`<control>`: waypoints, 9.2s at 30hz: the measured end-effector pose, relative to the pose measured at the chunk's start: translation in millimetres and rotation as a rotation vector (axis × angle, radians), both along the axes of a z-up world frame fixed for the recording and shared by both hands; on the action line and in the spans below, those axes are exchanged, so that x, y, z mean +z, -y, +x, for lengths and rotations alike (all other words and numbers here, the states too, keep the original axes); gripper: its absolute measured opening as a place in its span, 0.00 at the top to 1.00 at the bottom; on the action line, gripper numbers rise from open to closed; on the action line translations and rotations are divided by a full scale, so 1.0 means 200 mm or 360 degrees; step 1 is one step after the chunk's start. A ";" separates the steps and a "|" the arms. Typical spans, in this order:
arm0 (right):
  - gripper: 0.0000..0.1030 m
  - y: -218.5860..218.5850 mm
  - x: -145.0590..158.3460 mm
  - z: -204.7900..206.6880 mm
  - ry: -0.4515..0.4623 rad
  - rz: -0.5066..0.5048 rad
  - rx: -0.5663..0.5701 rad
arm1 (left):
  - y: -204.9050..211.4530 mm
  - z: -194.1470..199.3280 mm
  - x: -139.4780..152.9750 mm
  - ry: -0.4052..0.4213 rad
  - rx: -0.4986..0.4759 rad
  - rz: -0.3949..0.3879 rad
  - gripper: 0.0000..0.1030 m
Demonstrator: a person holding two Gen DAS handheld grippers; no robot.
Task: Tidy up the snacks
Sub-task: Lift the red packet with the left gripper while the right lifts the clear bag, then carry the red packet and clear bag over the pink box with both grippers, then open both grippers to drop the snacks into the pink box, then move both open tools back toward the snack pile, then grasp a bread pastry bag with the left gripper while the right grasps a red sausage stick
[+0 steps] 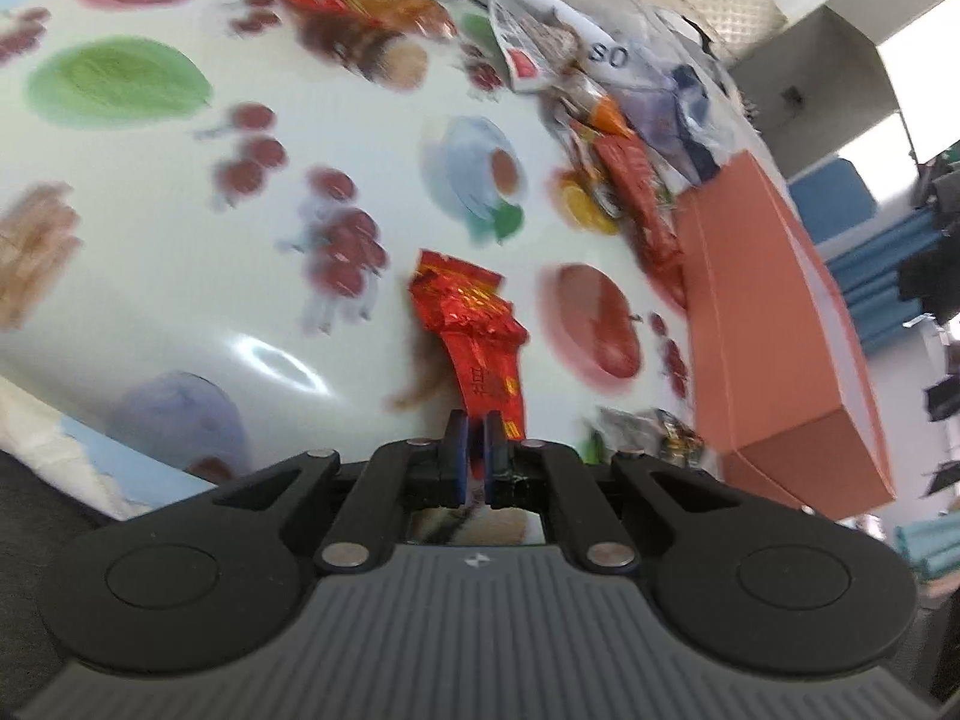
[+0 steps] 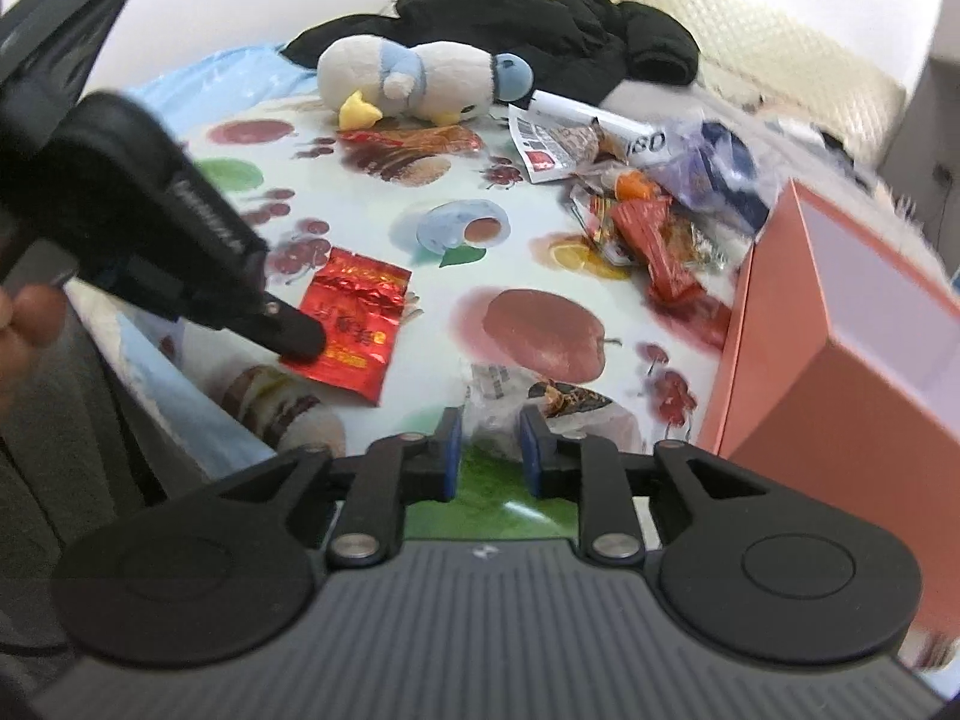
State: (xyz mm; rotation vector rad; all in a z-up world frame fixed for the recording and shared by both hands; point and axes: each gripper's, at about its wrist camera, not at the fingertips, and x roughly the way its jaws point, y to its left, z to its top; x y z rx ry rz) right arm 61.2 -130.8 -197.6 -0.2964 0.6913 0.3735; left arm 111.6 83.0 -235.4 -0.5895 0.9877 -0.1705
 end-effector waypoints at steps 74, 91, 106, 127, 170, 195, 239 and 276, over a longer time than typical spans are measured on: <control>0.65 0.28 0.28 0.05 0.0081 0.0301 -0.0385 | 0.49 0.08 0.60 0.0361 -0.0253 0.0583 0.45; 0.66 0.59 0.57 -0.15 0.0233 0.0350 -0.0603 | 0.84 0.01 0.92 0.0519 -0.0479 0.0436 0.45; 0.66 1.00 0.60 -0.05 0.0314 0.0418 -0.0883 | 1.32 0.28 0.93 0.0548 -0.0705 0.0393 0.45; 0.66 1.42 0.31 0.42 0.0052 0.0503 -0.0977 | 1.81 0.86 0.58 0.0270 -0.0838 0.0522 0.45; 0.54 1.16 0.61 -0.04 0.0332 0.0683 -0.0936 | 1.28 0.14 0.99 0.0617 -0.0796 0.0413 0.43; 0.54 0.75 0.66 -0.39 0.0271 0.0631 -0.0628 | 0.78 -0.48 0.92 0.0587 -0.0445 0.0540 0.42; 0.55 0.11 0.21 0.39 0.0077 0.0297 -0.0361 | 0.09 0.39 0.27 0.0381 -0.0173 0.0836 0.35; 0.75 -0.05 -0.22 1.09 0.0131 -0.0367 -0.0505 | -0.12 1.08 -0.07 0.0293 -0.0335 0.1336 0.90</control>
